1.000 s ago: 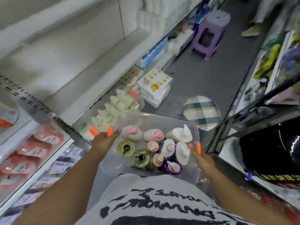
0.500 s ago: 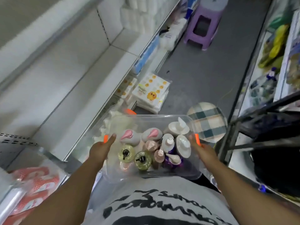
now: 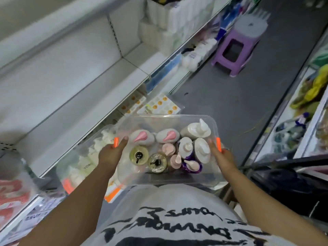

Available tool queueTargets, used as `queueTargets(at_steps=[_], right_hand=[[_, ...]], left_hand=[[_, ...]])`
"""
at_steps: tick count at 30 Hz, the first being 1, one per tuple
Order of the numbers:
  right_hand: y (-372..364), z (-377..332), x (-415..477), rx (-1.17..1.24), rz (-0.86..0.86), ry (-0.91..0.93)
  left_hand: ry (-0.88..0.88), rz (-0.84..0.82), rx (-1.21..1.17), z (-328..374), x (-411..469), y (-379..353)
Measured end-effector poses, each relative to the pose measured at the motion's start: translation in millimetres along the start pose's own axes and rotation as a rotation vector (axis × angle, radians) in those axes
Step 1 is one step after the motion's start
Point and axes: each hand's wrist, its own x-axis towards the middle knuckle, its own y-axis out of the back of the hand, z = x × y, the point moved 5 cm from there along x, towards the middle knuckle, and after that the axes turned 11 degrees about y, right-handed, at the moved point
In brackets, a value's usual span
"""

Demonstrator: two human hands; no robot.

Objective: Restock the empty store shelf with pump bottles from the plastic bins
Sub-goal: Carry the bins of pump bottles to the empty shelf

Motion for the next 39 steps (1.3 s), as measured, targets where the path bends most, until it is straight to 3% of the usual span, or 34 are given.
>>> queueTargets(at_steps=[11, 15, 27, 35, 39], right_hand=[[16.5, -12.6, 62.6, 0.011, 0.072, -0.109], [-2.5, -52.3, 106.9, -0.018, 0.087, -0.147], [-42.0, -215.8, 249.6, -0.192, 0.073, 0.131], [-61.9, -261.6, 348.7, -0.420, -0.092, 0.252], [-80.7, -263.3, 417.9, -0.567, -0.269, 0.304]], left_hand=[[-0.032, -0.130, 0.032, 123.5, 45.3, -50.5], [0.082, -0.152, -0.094, 160.4, 81.4, -43.1], [0.165, -0.007, -0.335, 210.2, 153.5, -12.0], [0.312, 0.058, -0.541, 202.7, 172.4, -50.0], [0.457, 0.133, -0.589, 202.8, 177.2, -86.9]])
